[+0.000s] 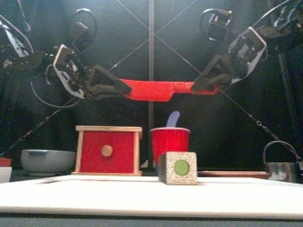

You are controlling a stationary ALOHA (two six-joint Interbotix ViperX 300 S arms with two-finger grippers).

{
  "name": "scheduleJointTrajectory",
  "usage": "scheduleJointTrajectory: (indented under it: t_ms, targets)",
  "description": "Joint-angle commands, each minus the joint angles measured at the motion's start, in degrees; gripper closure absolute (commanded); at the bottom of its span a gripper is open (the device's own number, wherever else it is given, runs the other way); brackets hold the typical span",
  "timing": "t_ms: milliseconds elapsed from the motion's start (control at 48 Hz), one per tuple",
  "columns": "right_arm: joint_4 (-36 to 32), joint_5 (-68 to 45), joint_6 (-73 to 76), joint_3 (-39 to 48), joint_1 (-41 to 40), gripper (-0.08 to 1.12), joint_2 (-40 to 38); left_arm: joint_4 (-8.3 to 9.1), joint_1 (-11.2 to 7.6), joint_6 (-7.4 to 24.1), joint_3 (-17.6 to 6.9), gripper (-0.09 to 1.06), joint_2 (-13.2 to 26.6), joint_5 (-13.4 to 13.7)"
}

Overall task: Cut the sushi into 4 pieces with the knife
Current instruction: Cut the sushi into 4 pieces

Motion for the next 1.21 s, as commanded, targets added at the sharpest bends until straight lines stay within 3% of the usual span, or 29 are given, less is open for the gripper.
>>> scheduleJointTrajectory:
  t_ms: [21,229,375,583,896,1208]
  targets:
    - [0.0,-0.26,0.0,-0.09,0.44,0.97,0.79,-2.46,-1.58,0.0,-2.2,0.78,1.23,-2.37]
    - [0.0,-0.26,0.0,0.79,0.26,0.97,1.58,-5.71,-3.25,0.18,-2.29,0.78,5.27,-4.39]
    - [0.62,-0.26,0.09,1.23,0.35,0.97,1.85,-6.86,-4.57,0.18,-2.99,0.79,8.26,-5.89]
    - [2.37,-1.05,0.09,1.49,0.97,0.97,3.6,-8.61,-5.98,0.09,-4.04,0.79,12.3,-6.15]
    - [2.99,-1.05,0.09,1.14,2.81,0.97,6.06,-11.95,-8.61,0.0,-4.57,0.79,15.03,-6.15]
    - [3.43,-0.7,0.09,1.67,2.55,0.97,6.86,-12.57,-8.7,-0.09,-5.98,0.79,17.84,-5.89]
